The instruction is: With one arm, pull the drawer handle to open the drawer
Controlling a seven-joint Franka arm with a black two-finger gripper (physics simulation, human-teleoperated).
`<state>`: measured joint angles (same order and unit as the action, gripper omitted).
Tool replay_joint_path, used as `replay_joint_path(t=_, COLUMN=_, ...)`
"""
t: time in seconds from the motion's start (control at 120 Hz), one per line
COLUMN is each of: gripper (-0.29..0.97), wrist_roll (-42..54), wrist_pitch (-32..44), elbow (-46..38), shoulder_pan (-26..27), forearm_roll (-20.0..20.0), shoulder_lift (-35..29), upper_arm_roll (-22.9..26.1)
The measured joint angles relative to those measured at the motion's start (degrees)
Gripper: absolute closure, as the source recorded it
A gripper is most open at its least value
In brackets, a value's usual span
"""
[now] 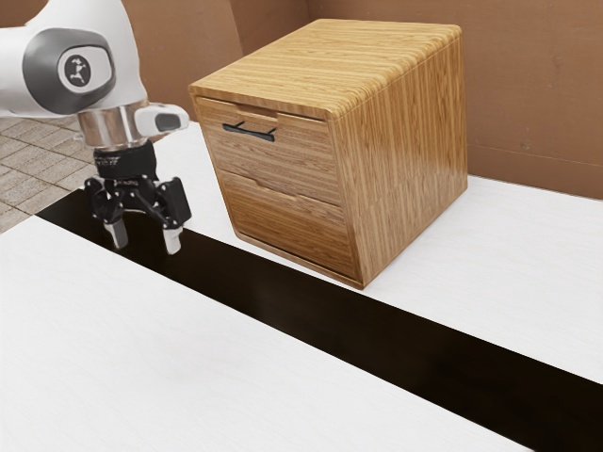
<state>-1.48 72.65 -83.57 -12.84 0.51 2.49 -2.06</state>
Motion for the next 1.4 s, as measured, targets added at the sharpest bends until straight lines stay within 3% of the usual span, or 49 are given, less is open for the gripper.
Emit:
replay_joint_path(t=0.192, gripper=0.0, wrist_roll=-0.43, wrist_pitch=6.56, elbow=0.13, shoulder_pan=1.9, forearm_roll=0.21, shoulder_lift=-0.19, upper_arm_roll=-0.13)
replay_joint_path(t=0.267, gripper=0.0, wrist_roll=-2.2, wrist_pitch=6.84, elbow=3.86, shoulder_pan=4.41, forearm_roll=0.54, shoulder_lift=-4.48, upper_arm_roll=-0.43)
replay_joint_path(t=0.4, gripper=0.0, wrist_roll=-16.64, wrist_pitch=7.87, elbow=5.51, shoulder_pan=5.6, forearm_roll=0.89, shoulder_lift=-7.56, upper_arm_roll=0.56)
replay_joint_path(t=0.583, gripper=0.0, wrist_roll=-37.78, wrist_pitch=14.36, elbow=5.15, shoulder_pan=3.26, forearm_roll=-0.16, shoulder_lift=-3.96, upper_arm_roll=-0.5)
replay_joint_path(t=0.783, gripper=0.0, wrist_roll=-54.56, wrist_pitch=23.66, elbow=4.51, shoulder_pan=1.36, forearm_roll=-2.17, shoulder_lift=-2.14, upper_arm_roll=-0.9)
replay_joint_path(t=0.992, gripper=0.0, wrist_roll=-67.2, wrist_pitch=32.86, elbow=4.15, shoulder_pan=0.85, forearm_roll=-2.53, shoulder_lift=0.13, upper_arm_roll=-1.46)
replay_joint_path(t=1.217, gripper=0.0, wrist_roll=-76.8, wrist_pitch=40.65, elbow=1.53, shoulder_pan=4.78, forearm_roll=-2.49, shoulder_lift=1.71, upper_arm_roll=-1.41)
replay_joint_path(t=1.4, gripper=0.0, wrist_roll=-82.45, wrist_pitch=47.68, elbow=-4.92, shoulder_pan=5.19, forearm_roll=-2.56, shoulder_lift=-1.1, upper_arm_roll=-1.84)
